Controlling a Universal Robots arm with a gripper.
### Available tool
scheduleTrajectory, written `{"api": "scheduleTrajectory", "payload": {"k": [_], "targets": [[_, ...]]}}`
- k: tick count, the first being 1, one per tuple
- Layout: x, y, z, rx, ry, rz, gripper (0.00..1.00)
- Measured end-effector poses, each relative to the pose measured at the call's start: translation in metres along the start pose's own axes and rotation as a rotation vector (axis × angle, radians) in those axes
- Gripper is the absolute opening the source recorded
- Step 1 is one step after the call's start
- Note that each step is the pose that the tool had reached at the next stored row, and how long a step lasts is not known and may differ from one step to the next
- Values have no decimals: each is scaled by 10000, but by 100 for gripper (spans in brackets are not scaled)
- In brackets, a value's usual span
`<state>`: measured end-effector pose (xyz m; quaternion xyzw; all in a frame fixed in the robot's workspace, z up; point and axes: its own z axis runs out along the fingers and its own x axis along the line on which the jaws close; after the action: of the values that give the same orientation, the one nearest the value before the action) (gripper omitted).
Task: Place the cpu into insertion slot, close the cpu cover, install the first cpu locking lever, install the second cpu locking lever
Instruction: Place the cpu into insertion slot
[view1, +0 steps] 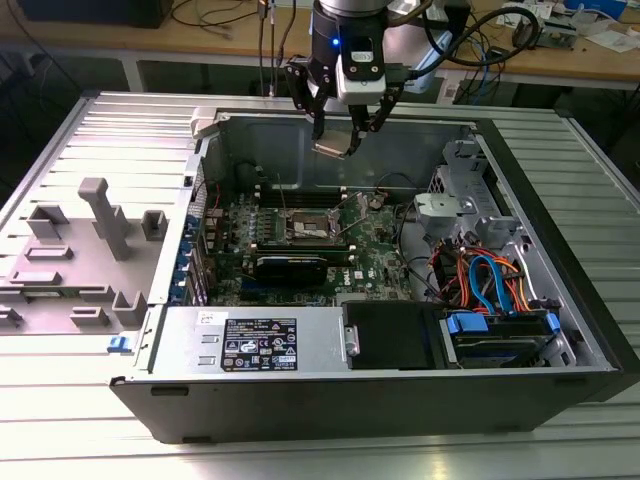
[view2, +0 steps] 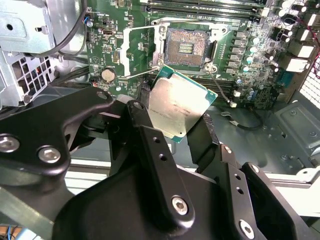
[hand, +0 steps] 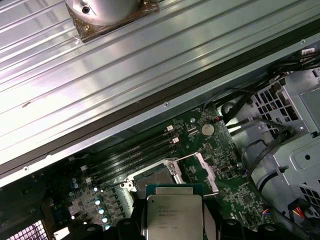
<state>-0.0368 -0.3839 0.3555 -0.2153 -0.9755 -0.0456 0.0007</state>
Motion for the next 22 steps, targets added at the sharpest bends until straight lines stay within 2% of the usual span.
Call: {"api": "scheduleTrajectory", "payload": {"k": [3,6,15,22], "targets": [[0,0,0,0,0,5,54],[0,0,2,6,0,251,54],[-1,-4,43,0,-78,1915,54],[25,-24,59,-1,-85,2036,54]]}}
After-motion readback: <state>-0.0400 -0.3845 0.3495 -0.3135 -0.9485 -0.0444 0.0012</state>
